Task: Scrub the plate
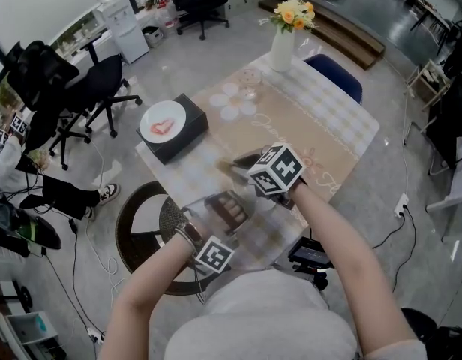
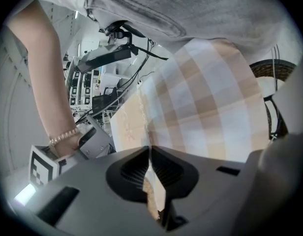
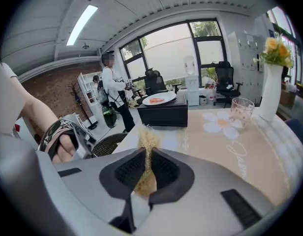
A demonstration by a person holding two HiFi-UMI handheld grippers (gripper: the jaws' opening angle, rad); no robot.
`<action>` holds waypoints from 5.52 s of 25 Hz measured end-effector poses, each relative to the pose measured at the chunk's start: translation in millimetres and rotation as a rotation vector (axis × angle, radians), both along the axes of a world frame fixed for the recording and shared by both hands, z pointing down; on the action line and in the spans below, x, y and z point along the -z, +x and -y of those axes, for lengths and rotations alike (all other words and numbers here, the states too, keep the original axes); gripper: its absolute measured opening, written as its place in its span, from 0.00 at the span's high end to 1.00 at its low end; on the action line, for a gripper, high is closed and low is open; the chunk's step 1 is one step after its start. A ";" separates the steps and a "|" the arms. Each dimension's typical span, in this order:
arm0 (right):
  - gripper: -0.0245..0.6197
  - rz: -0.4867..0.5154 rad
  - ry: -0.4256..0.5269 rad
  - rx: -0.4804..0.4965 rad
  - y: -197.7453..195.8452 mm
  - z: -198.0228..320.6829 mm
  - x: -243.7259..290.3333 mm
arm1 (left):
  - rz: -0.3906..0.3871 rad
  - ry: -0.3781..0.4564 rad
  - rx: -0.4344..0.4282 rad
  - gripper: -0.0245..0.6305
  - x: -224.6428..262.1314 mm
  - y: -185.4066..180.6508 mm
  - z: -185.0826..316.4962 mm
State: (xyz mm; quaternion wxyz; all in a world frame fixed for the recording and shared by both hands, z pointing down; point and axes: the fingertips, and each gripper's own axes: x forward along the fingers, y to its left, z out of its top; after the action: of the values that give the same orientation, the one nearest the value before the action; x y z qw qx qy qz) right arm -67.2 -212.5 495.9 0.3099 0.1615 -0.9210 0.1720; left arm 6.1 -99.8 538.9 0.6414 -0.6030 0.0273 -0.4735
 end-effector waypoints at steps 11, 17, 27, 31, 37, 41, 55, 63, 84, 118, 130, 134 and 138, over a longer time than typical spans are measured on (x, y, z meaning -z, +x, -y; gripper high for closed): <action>0.90 -0.012 -0.015 -0.097 6.7 28.8 -13.7 | 0.004 -0.014 -0.007 0.94 -2.0 1.7 -4.0; 0.90 -0.006 -0.043 -0.160 15.2 43.7 -23.9 | 0.011 -0.013 -0.013 0.93 -2.0 1.3 -3.8; 0.90 -0.040 -0.085 -0.315 46.0 64.3 -46.1 | 0.008 -0.026 -0.010 0.93 -2.8 2.4 -5.3; 0.90 -0.059 -0.088 -0.351 59.0 67.1 -54.4 | -0.001 -0.033 -0.002 0.93 -2.1 1.9 -4.5; 0.90 -0.044 -0.132 -0.434 83.8 65.2 -67.1 | -0.028 -0.048 0.023 0.93 0.6 2.9 -3.8; 0.90 -0.062 -0.137 -0.452 98.5 61.3 -74.2 | -0.048 -0.053 0.043 0.93 1.3 2.3 -2.1; 0.90 -0.122 -0.162 -0.431 129.0 32.8 -75.1 | -0.144 -0.122 0.136 0.94 4.7 -1.7 4.0; 0.90 -0.078 -0.130 -0.476 147.3 24.6 -56.7 | -0.273 -0.311 0.214 0.94 -0.6 -1.2 -2.2; 0.90 0.211 0.077 -0.692 171.9 24.9 34.3 | -1.224 -0.810 0.678 0.94 67.2 -43.2 54.0; 0.90 0.271 0.178 -0.659 140.7 -10.5 30.1 | -2.013 -1.439 1.050 0.94 18.9 -76.0 75.1; 0.90 0.227 0.186 -0.624 134.8 -16.2 29.1 | -1.990 -1.408 1.075 0.94 16.8 -77.1 77.5; 0.90 0.222 0.182 -0.625 135.5 -18.4 29.8 | -1.985 -1.401 1.087 0.94 16.7 -77.8 76.6; 0.90 0.220 0.173 -0.625 136.0 -20.0 27.9 | -1.963 -1.382 1.087 0.94 17.4 -76.3 77.2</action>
State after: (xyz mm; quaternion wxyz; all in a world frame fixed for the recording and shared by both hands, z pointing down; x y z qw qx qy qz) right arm 68.7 -192.5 468.0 0.1260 0.4423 -0.8660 0.1964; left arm -70.1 -177.1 521.5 -0.3541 -0.8073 0.4699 0.0463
